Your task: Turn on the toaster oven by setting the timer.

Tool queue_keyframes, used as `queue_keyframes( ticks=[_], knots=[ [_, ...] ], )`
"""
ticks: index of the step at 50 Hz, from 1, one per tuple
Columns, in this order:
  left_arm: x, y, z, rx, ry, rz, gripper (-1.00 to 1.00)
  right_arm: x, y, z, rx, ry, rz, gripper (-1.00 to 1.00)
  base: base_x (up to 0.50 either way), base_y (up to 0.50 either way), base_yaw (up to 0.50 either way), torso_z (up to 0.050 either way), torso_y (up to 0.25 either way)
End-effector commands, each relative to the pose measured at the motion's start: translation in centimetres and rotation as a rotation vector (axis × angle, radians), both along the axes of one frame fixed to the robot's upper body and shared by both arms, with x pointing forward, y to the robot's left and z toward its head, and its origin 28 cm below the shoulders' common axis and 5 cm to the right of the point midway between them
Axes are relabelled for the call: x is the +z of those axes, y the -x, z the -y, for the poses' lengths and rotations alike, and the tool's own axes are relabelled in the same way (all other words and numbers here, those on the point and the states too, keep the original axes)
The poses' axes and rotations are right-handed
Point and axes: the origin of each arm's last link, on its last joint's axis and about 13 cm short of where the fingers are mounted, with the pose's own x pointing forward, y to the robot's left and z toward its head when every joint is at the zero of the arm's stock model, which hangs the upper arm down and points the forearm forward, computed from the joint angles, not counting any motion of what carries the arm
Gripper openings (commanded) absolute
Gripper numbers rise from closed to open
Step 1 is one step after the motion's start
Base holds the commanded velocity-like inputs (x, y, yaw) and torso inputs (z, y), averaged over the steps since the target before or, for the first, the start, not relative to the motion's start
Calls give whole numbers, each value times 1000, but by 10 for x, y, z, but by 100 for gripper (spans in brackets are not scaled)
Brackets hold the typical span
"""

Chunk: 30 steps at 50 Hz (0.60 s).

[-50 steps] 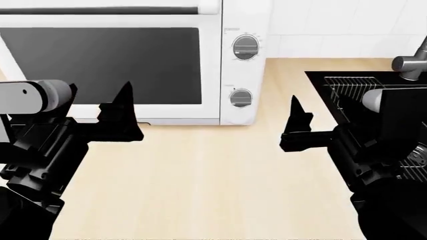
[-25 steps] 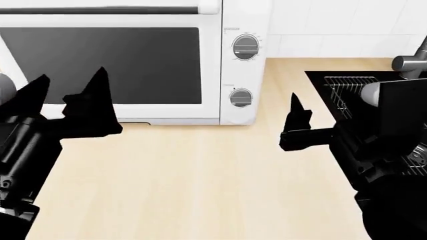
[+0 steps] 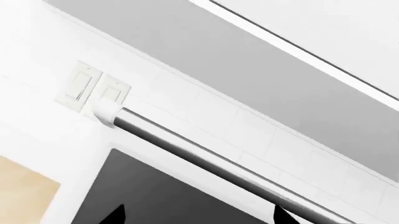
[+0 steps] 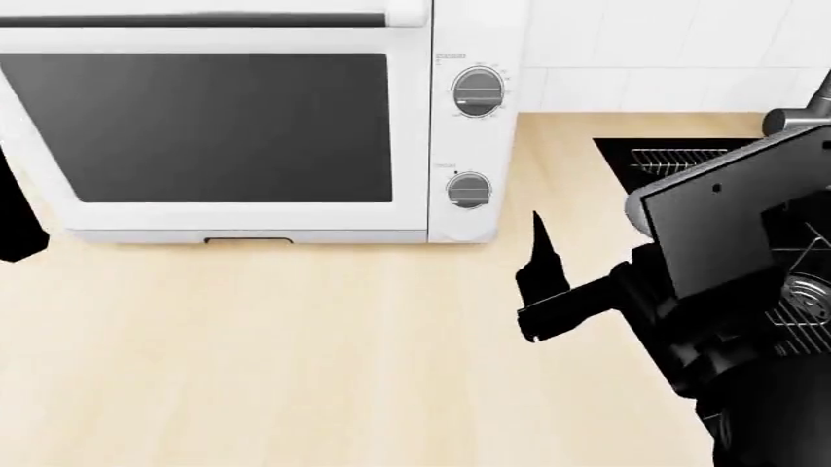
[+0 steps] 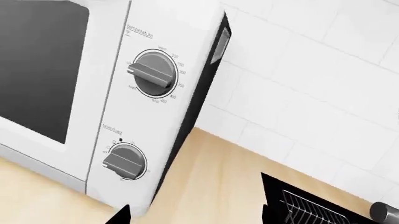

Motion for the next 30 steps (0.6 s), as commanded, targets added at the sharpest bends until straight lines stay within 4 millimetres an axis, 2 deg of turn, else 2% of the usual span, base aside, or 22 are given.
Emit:
queue_keyframes(
  ticks=[1,4,13,20,30],
  knots=[
    [4,10,-3,31,62,62,100,0,6,-3,-3,300,2,100,0,0,0,0,0],
    [4,8,-3,15,34,44,100,2,8,-4,51,356,21,100,0,0,0,0,0],
    [6,9,-3,-7,37,64,100,4,-1,1,46,661,95,100,0,0,0,0,0],
    [5,10,-3,-9,26,69,100,12,-5,-1,49,750,133,100,0,0,0,0,0],
    [5,11,-4,-10,14,89,100,16,-6,-10,62,789,66,100,0,0,0,0,0]
  ],
)
